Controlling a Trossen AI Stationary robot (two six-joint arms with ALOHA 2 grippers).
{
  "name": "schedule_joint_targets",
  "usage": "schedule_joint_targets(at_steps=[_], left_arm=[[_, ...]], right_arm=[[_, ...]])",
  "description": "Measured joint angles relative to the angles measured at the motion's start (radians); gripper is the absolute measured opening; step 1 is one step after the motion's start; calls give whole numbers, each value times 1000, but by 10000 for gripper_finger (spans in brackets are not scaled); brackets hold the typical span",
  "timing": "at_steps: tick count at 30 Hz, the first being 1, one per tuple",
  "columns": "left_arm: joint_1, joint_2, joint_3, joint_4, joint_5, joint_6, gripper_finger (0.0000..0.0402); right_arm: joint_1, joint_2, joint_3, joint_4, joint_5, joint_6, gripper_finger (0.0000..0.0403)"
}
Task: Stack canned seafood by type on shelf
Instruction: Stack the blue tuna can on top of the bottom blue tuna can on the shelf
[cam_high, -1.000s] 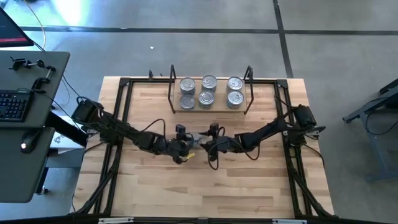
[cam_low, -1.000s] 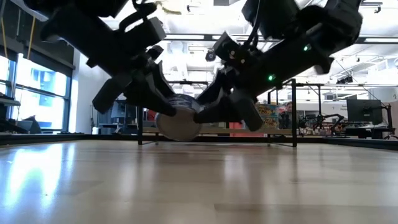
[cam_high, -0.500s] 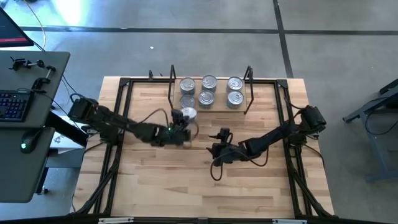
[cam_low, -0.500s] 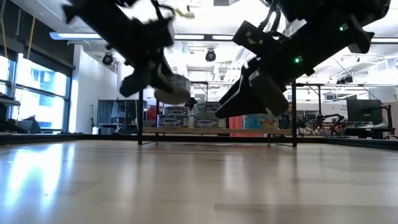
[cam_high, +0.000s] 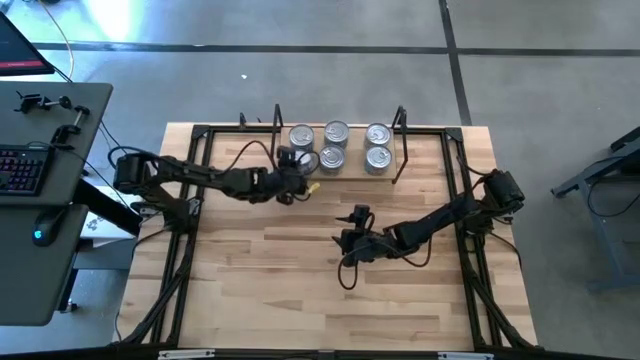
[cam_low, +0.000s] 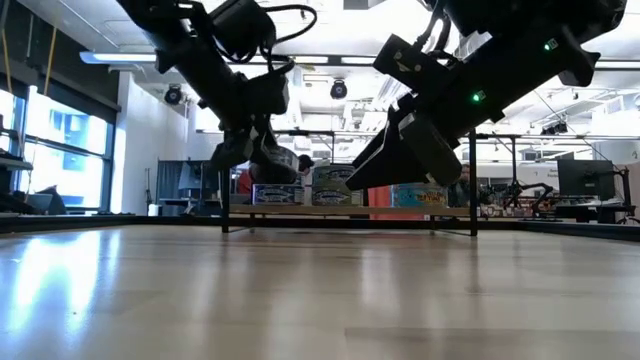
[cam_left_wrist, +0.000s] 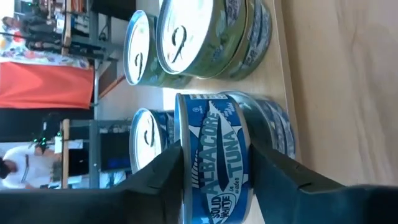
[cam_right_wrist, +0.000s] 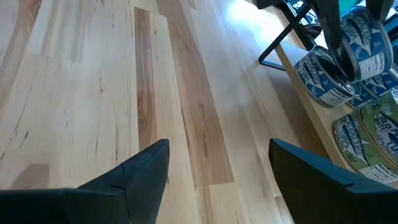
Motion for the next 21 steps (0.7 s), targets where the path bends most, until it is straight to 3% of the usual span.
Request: schedule_joint_targets(at_steps=[8, 15, 21], left_arm=[[8, 1, -1, 2, 95, -12, 214], [44, 1, -1, 32, 156, -1, 244], [73, 1, -1, 90, 154, 122, 249]], right_arm=[[0, 0, 0, 0, 0, 0, 268], [0, 0, 0, 1, 0, 0, 268], [0, 0, 0, 1, 0, 1, 268]])
